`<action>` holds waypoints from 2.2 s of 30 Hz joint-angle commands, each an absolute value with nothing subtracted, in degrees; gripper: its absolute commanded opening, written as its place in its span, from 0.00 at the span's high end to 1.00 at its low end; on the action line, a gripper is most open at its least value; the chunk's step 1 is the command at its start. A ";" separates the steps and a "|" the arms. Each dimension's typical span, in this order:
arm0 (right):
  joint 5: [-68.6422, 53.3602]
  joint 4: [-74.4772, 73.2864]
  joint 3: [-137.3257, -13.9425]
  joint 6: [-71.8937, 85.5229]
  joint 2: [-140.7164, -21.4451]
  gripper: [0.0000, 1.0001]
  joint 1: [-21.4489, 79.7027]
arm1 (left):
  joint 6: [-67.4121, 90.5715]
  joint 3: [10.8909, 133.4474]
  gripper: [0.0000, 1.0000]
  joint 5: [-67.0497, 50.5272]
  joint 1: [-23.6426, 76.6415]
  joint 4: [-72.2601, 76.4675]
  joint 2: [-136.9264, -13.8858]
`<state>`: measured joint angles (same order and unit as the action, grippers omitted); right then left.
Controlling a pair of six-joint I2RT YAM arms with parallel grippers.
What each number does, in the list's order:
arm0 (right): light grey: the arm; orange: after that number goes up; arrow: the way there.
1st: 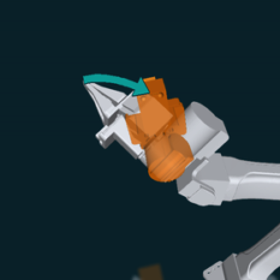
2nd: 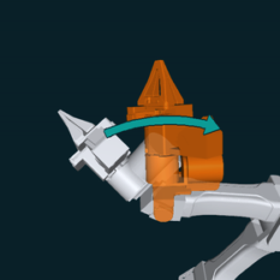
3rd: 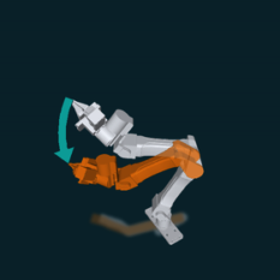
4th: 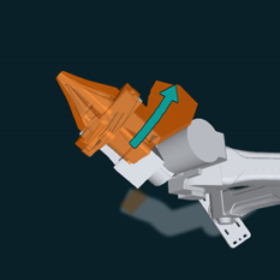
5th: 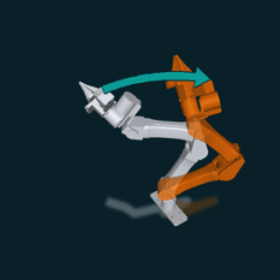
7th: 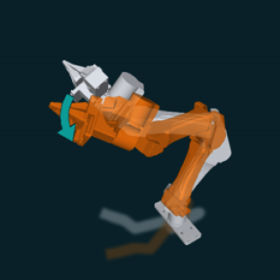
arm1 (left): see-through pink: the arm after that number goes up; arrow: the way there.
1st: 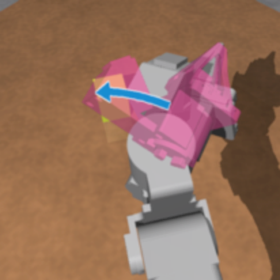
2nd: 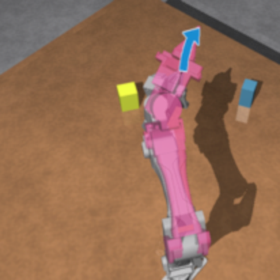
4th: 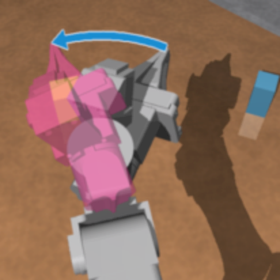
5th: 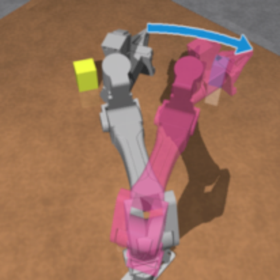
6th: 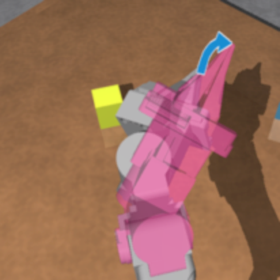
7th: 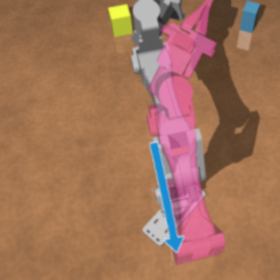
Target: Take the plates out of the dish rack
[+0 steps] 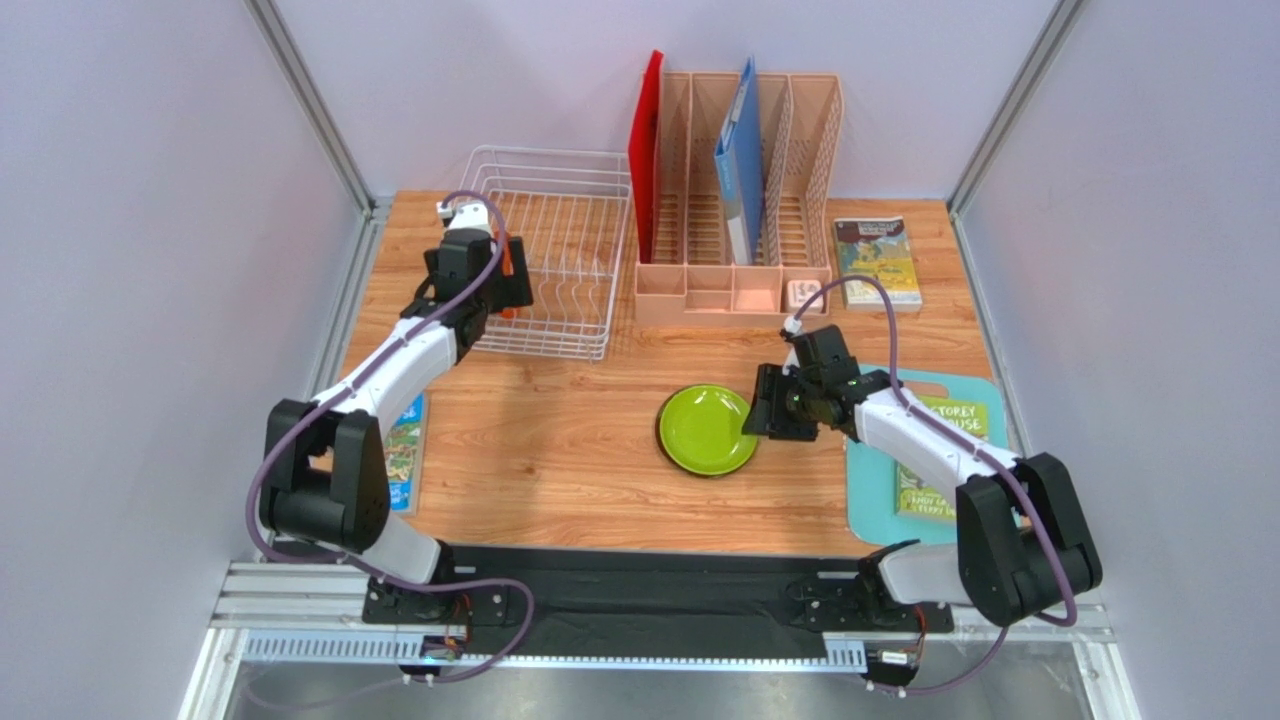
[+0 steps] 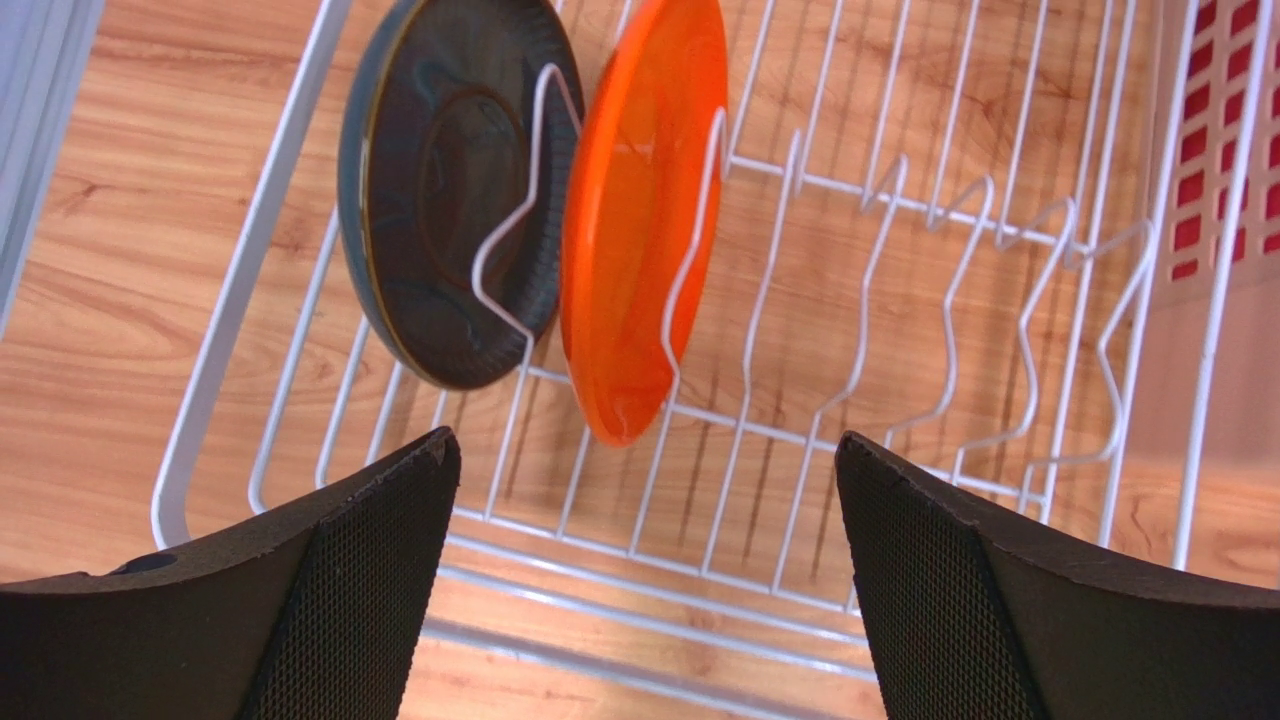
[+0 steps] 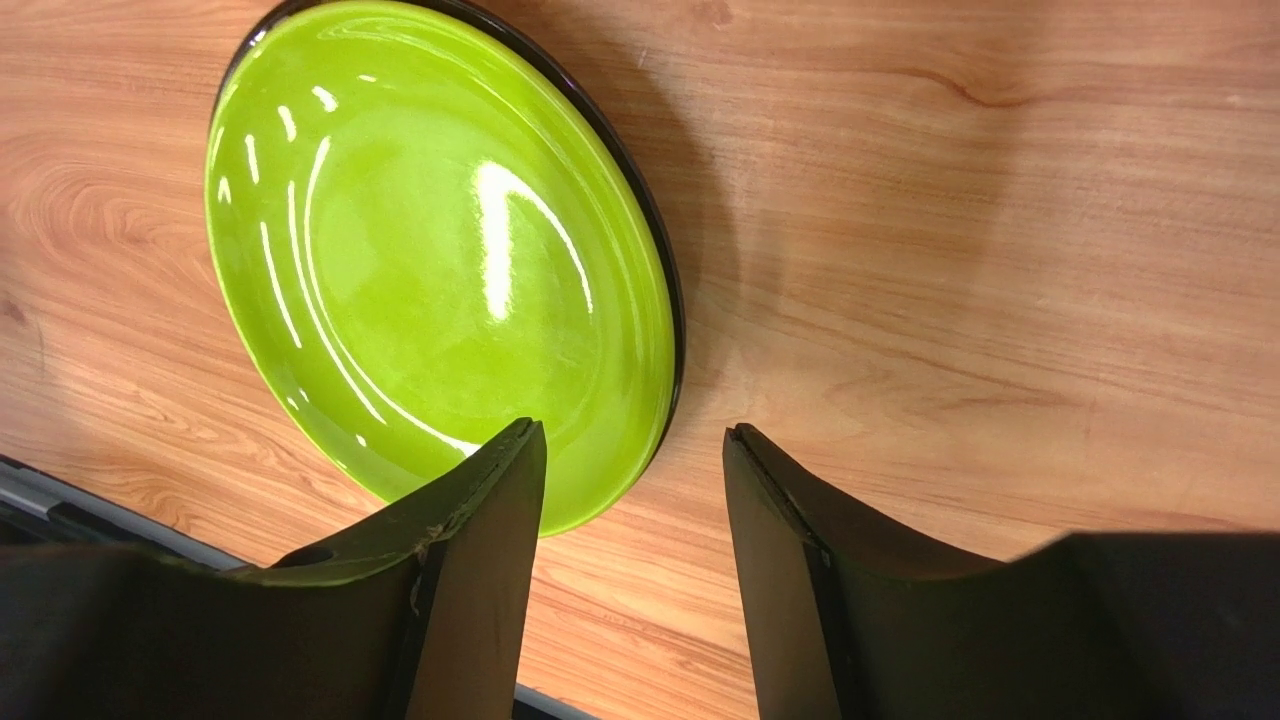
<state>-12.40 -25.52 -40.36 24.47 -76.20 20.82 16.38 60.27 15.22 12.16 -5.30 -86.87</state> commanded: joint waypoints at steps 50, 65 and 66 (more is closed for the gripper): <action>-1.05 -30.24 -45.70 23.20 -70.94 0.47 21.09 | 5.62 73.74 1.00 21.10 11.51 -3.07 -84.04; -17.75 -19.61 -50.71 26.63 -67.59 0.45 21.71 | 33.92 47.38 1.00 -17.22 20.91 5.44 -68.82; -18.10 -18.29 -50.80 26.98 -67.67 0.45 22.23 | 35.32 46.68 1.00 -17.92 22.83 7.71 -68.73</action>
<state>-12.53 -25.06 -48.29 24.67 -68.47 21.06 26.59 49.25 -7.73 17.85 -1.23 -69.60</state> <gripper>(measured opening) 0.550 0.042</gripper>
